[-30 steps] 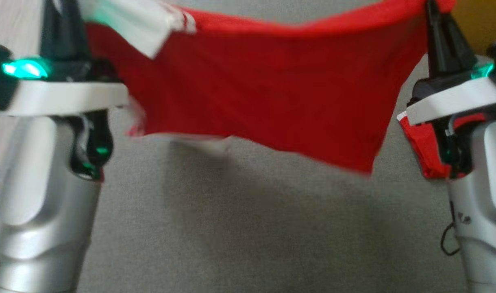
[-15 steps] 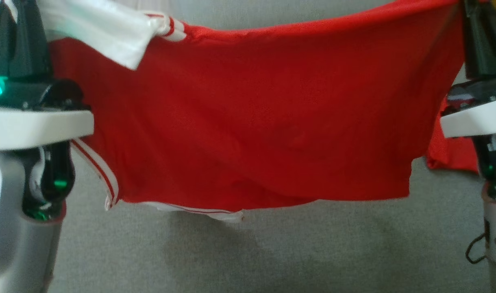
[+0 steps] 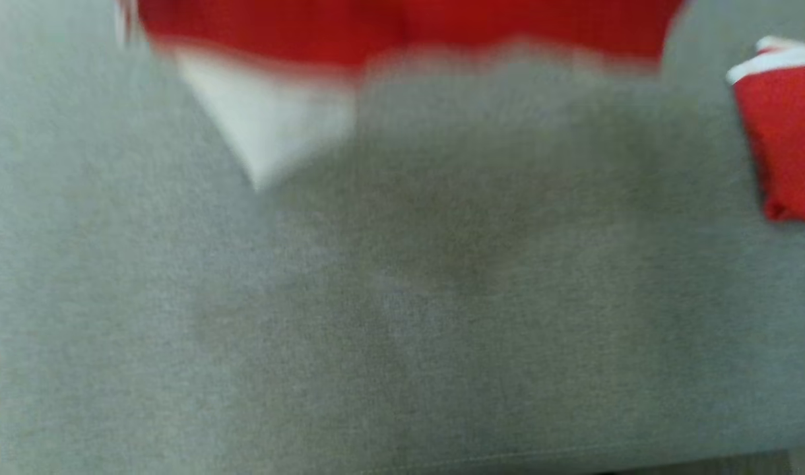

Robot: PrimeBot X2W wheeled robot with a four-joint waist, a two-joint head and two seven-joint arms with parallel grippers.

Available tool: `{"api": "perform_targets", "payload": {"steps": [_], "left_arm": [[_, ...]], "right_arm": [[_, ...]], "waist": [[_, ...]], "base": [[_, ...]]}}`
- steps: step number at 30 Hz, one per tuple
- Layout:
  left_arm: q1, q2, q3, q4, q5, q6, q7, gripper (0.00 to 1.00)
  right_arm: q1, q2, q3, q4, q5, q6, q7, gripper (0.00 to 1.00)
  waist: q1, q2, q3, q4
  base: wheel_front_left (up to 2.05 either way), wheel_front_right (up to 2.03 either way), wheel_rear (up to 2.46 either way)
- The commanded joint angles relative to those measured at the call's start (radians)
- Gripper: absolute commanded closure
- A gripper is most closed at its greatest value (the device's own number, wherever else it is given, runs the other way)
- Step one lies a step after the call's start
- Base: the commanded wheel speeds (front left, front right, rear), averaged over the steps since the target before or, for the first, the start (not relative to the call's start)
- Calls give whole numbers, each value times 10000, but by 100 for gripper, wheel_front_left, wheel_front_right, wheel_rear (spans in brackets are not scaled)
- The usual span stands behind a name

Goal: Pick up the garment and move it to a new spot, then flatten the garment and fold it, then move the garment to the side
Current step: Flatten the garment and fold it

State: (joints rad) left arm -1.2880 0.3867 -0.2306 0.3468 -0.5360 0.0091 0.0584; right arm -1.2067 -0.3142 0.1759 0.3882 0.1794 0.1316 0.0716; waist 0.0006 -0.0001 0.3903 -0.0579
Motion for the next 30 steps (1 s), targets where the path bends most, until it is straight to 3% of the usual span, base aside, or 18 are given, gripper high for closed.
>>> {"api": "perform_targets", "payload": {"steps": [1,6,10,13,17,23,30], "left_arm": [[-1119,365,254,372,342,25,-460,100],[-2746,128,369,2289,526,-17,-1580,100],[-3214,-100,19,3515,598,-699,-2309,100],[-2966,-174,-427,4195,795,-975,-2502,100],[-1950,-364,-776,4761,846,-1118,-2819,100],[562,-315,-2085,4960,1383,-1331,-3030,100],[3457,336,-3600,4475,1267,-1392,-2596,100]], "right_arm": [[-881,196,-224,503,-36,-9,-452,100],[-2544,668,-681,2499,-244,-9,-1632,100],[-2992,795,-743,3871,-474,-9,-2636,100],[-2720,763,-583,4758,-542,-9,-2899,100],[-1766,721,-245,5876,-659,-9,-3061,100],[-3,678,470,7191,-544,-9,-3100,100],[1826,674,1970,7866,293,-9,-2461,100]], "waist": [[-6,1,1053,223],[-6,1,1174,331],[-6,1,1069,463],[-6,1,989,571],[-6,1,766,774],[-6,1,187,1006],[-6,1,-864,1006]], "base": [[0,0,0],[0,0,0],[0,0,0],[0,0,0],[0,0,0],[0,0,0],[0,0,0]]}}
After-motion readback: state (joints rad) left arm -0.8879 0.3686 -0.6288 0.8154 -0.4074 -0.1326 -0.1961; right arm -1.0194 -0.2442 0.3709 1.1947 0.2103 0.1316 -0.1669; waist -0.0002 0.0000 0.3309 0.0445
